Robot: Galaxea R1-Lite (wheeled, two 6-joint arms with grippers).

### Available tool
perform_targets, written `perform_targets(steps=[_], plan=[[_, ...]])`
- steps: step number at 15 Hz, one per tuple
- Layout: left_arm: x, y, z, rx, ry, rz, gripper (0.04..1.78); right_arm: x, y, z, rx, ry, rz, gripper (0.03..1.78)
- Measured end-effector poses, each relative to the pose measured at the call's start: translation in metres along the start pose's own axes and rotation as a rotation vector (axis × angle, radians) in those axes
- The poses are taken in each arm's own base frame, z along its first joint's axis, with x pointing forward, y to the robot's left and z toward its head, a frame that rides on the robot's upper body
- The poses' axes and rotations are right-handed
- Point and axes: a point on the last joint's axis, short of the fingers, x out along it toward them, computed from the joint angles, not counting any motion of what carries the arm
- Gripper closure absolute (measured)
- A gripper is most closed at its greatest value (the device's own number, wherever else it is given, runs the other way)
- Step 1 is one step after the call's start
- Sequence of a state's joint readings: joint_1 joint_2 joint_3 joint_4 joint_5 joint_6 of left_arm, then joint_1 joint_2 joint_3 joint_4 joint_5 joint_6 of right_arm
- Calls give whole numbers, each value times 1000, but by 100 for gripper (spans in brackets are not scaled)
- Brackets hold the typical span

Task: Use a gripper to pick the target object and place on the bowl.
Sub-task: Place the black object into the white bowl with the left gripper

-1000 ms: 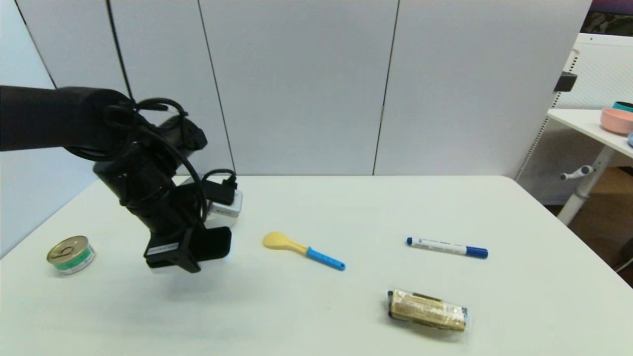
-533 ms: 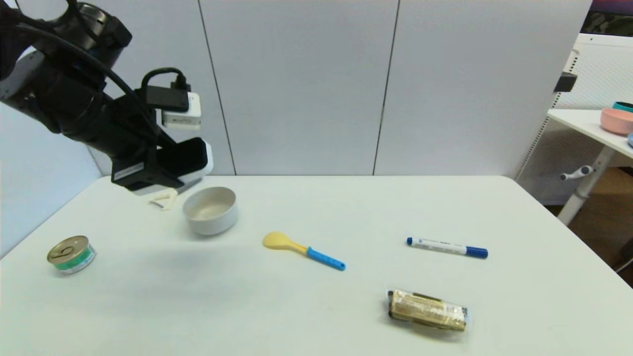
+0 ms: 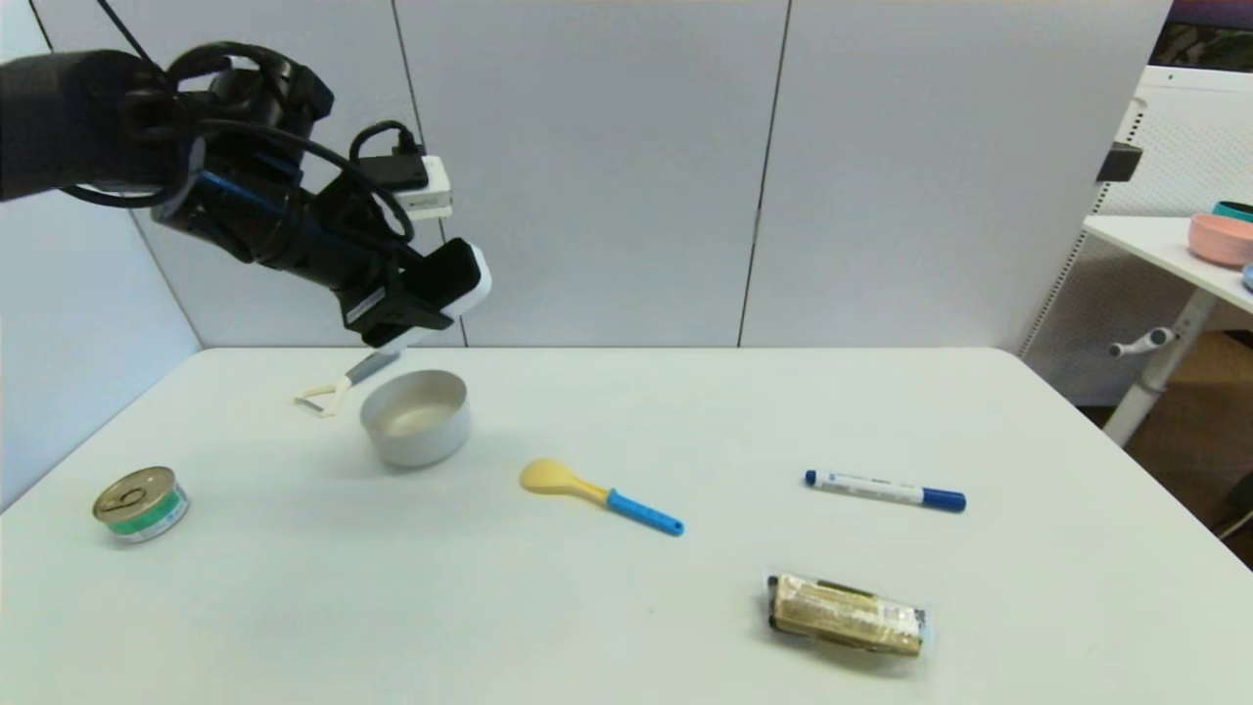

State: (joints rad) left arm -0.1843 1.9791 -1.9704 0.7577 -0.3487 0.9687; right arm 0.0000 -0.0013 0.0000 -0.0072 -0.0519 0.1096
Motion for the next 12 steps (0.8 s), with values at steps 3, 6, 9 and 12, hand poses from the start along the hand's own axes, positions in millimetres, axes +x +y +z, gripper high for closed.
perform_targets(steps=[3, 6, 9, 12], plan=[[23, -1, -14, -100, 6, -73, 83, 0, 0, 0, 0, 0, 0, 10], [38, -2, -34, -166, 31, -130, 83, 0, 0, 0, 0, 0, 1, 10], [46, 2, -47, -194, 45, -129, 83, 0, 0, 0, 0, 0, 1, 10], [55, 12, -55, -192, 7, -93, 84, 0, 0, 0, 0, 0, 1, 10]])
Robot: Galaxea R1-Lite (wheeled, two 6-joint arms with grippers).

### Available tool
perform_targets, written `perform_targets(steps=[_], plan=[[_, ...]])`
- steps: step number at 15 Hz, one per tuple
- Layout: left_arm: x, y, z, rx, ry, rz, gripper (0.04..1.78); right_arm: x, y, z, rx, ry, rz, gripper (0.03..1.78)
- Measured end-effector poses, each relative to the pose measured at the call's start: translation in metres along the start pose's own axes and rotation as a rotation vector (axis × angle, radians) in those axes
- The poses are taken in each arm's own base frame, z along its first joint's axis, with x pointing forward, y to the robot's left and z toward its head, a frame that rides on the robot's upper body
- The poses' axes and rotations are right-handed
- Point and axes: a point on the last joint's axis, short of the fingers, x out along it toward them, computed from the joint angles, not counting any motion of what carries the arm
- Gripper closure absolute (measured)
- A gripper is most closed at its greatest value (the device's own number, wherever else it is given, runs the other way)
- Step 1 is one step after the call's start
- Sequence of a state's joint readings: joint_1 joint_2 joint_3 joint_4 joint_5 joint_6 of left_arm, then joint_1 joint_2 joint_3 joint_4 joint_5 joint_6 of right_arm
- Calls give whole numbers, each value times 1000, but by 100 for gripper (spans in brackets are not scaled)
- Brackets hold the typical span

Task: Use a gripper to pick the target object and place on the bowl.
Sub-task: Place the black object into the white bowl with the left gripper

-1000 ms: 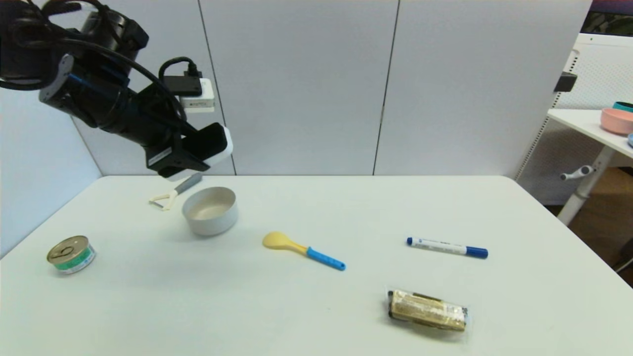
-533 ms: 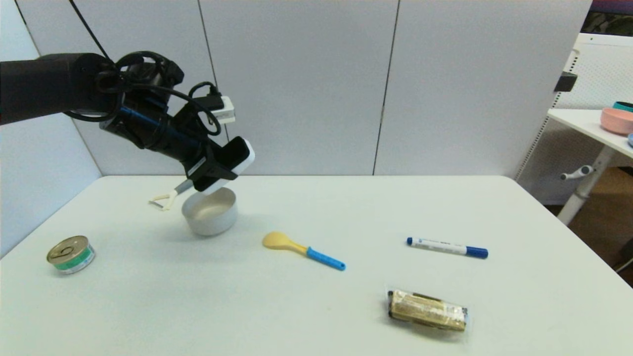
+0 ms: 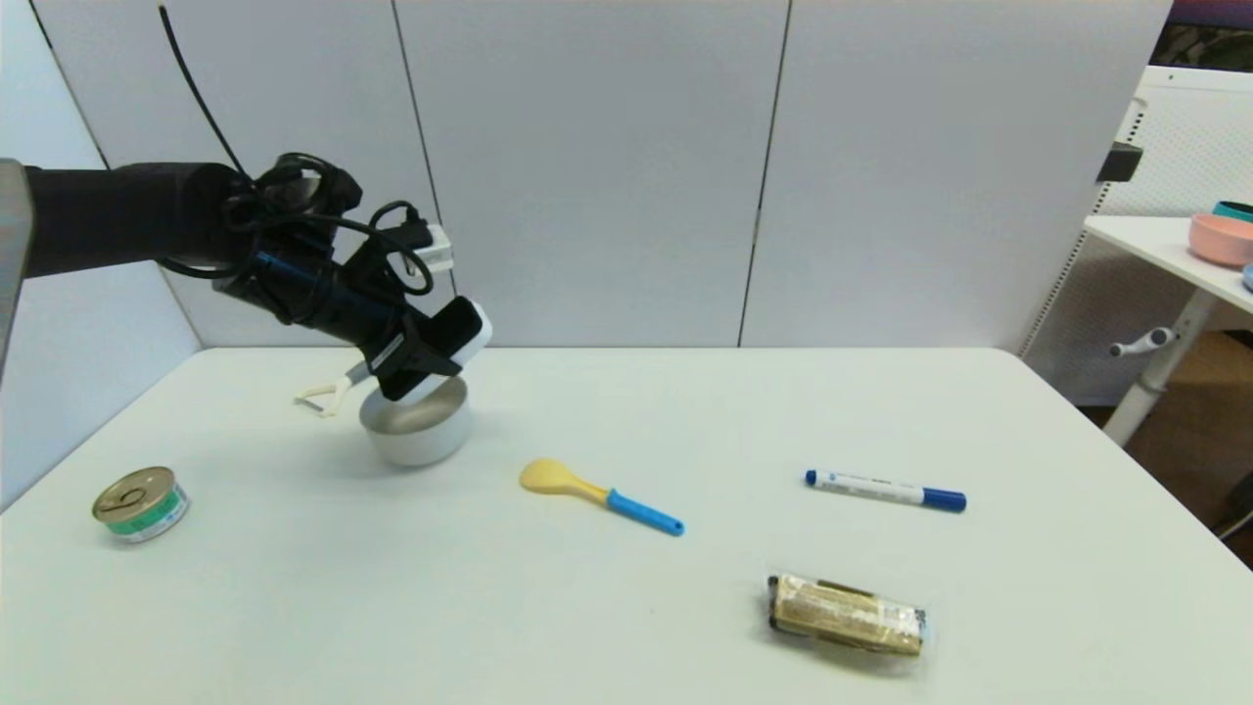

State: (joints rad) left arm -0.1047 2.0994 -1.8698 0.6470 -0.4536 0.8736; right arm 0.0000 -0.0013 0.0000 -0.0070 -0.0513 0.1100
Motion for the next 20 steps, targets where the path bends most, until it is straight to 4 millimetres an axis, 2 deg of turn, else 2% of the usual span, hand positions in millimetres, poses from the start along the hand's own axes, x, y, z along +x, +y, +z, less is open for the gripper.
perform_targets(steps=[8, 15, 20], plan=[[14, -1, -19, -69, 8, -28, 84, 0, 0, 0, 0, 0, 0, 10], [12, 0, -24, -90, 0, -39, 84, 0, 0, 0, 0, 0, -1, 10], [3, 2, -22, -90, -9, -18, 84, 0, 0, 0, 0, 0, 0, 10]])
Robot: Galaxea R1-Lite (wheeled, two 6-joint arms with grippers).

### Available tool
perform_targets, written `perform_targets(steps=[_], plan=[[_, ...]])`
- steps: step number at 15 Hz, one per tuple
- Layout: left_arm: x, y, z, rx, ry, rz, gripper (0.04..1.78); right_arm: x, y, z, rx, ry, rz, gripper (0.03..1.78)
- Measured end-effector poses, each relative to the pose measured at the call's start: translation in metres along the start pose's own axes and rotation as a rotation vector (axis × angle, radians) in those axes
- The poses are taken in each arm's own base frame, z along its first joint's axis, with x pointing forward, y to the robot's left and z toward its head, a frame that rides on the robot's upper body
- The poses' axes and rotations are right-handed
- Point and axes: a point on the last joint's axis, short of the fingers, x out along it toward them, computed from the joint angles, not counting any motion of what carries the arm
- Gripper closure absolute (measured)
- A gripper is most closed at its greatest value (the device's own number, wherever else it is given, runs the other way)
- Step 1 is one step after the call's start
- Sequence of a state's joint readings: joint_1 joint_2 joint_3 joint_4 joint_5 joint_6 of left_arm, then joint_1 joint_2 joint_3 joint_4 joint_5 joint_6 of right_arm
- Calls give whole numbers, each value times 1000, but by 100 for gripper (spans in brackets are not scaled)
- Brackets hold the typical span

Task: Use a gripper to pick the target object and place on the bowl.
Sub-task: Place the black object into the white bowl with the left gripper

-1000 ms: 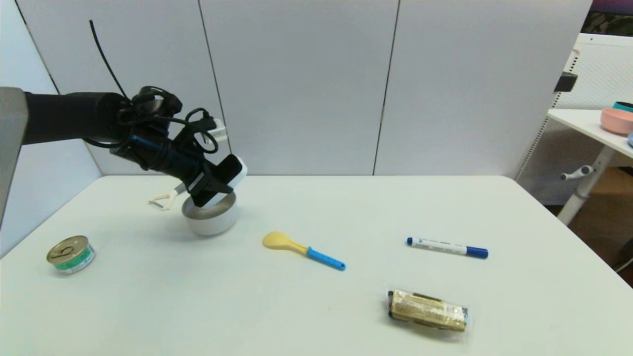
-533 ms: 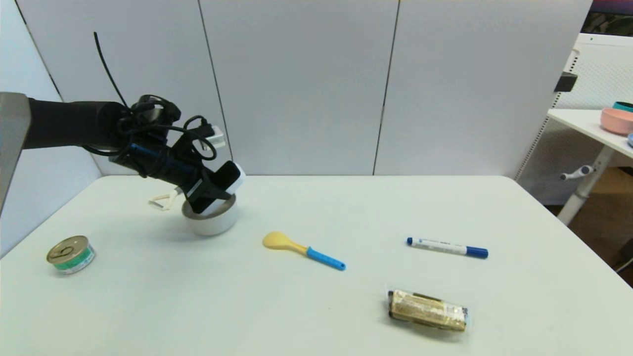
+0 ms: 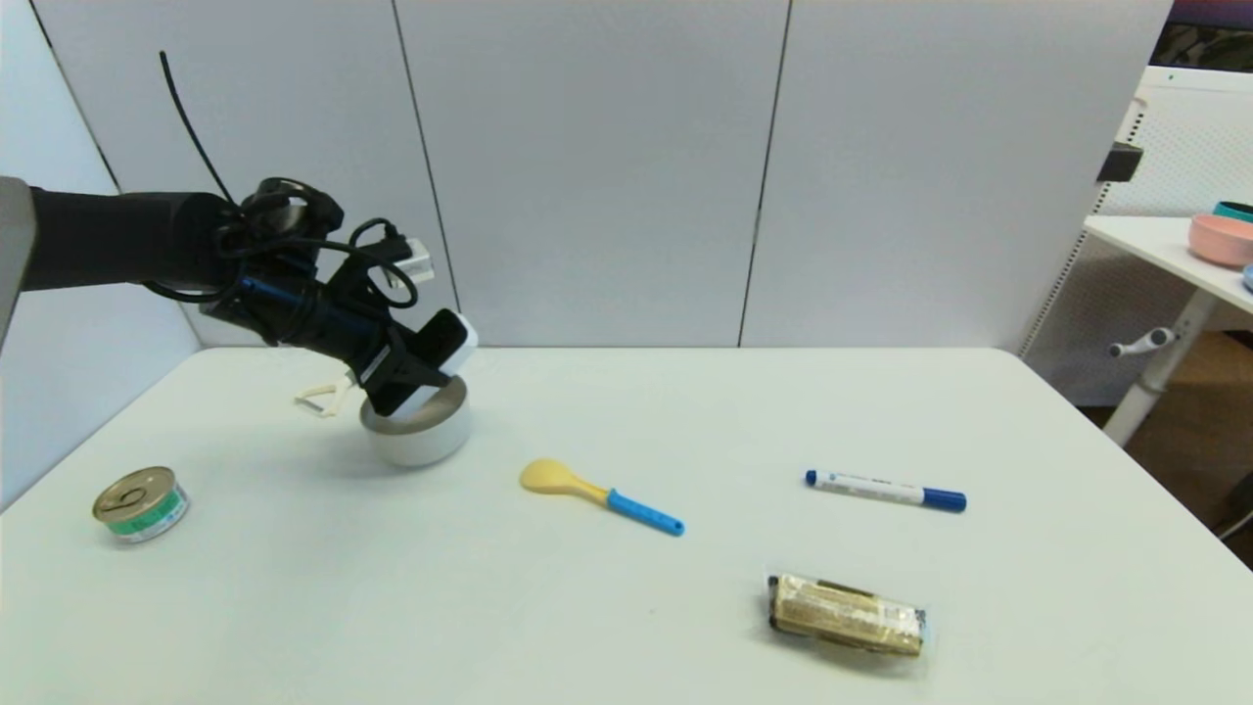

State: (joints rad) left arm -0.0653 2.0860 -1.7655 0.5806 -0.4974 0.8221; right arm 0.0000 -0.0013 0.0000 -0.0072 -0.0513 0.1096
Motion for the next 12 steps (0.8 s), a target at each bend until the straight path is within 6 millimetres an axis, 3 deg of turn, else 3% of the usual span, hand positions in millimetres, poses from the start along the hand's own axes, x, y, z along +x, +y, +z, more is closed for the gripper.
perform_targets(steps=[8, 12], plan=[[-4, 1, -1, -7, 0, 8, 39, 0, 0, 0, 0, 0, 0, 10], [-26, -2, 11, 21, -38, 51, 28, 0, 0, 0, 0, 0, 0, 10]])
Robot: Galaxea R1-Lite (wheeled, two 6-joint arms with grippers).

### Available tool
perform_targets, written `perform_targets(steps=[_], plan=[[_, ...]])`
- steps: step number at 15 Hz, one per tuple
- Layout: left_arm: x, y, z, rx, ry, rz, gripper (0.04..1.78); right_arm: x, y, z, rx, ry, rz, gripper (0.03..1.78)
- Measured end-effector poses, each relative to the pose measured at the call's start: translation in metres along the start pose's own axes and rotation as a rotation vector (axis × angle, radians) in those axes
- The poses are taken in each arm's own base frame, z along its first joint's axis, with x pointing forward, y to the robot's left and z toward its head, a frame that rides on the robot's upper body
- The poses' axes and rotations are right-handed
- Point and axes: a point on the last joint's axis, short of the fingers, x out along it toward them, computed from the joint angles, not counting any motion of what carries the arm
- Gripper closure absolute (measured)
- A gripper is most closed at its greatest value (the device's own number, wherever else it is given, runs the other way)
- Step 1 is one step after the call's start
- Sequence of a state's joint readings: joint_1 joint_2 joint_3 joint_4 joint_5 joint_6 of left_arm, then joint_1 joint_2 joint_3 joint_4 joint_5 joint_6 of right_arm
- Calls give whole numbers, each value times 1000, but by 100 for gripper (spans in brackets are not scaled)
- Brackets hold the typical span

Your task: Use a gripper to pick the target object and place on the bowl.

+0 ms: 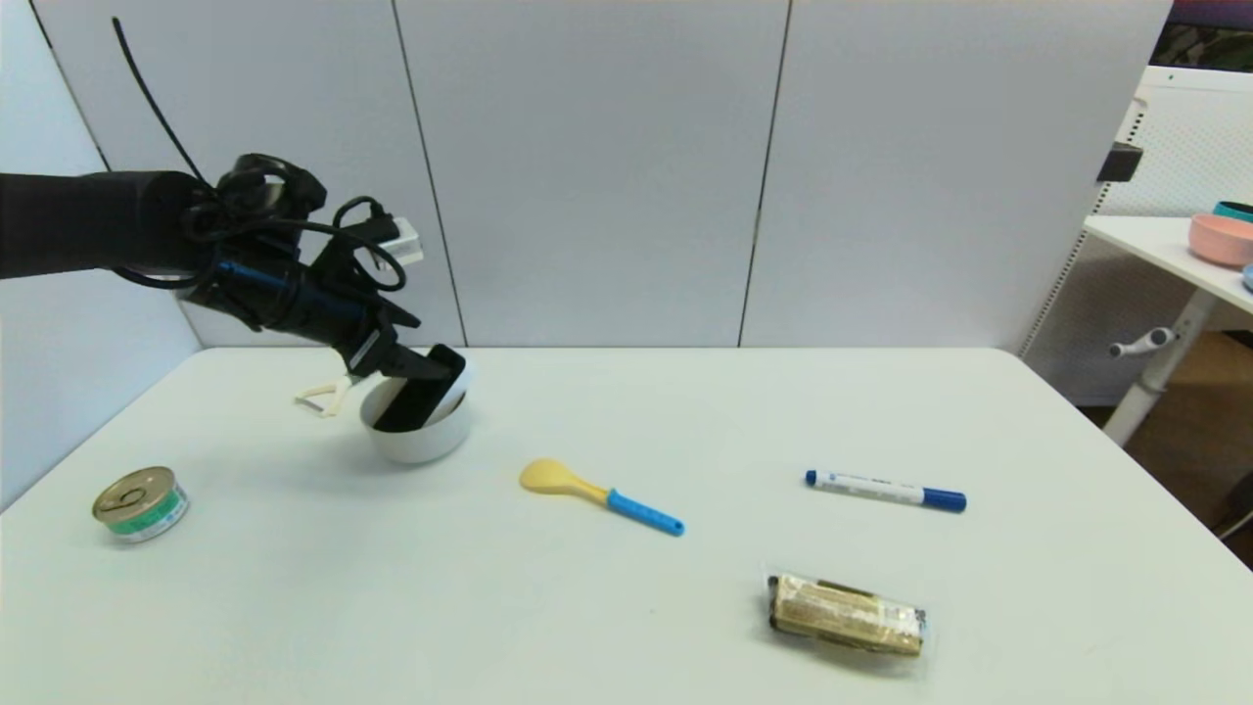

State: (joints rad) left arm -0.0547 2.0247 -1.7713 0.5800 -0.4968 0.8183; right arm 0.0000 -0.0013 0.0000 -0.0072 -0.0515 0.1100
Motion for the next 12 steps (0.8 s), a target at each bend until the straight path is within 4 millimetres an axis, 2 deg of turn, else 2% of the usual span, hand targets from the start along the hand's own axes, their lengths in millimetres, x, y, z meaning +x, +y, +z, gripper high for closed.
perform_targets(steps=[3, 6, 10, 12], plan=[[-41, -10, 21, 46, -53, 72, 23, 0, 0, 0, 0, 0, 0, 10], [-103, -32, 45, 86, -96, 207, 19, 0, 0, 0, 0, 0, 0, 10], [-205, -82, 72, -22, -223, 497, 16, 0, 0, 0, 0, 0, 1, 10], [-247, -110, 73, -133, -304, 646, 15, 0, 0, 0, 0, 0, 0, 10]])
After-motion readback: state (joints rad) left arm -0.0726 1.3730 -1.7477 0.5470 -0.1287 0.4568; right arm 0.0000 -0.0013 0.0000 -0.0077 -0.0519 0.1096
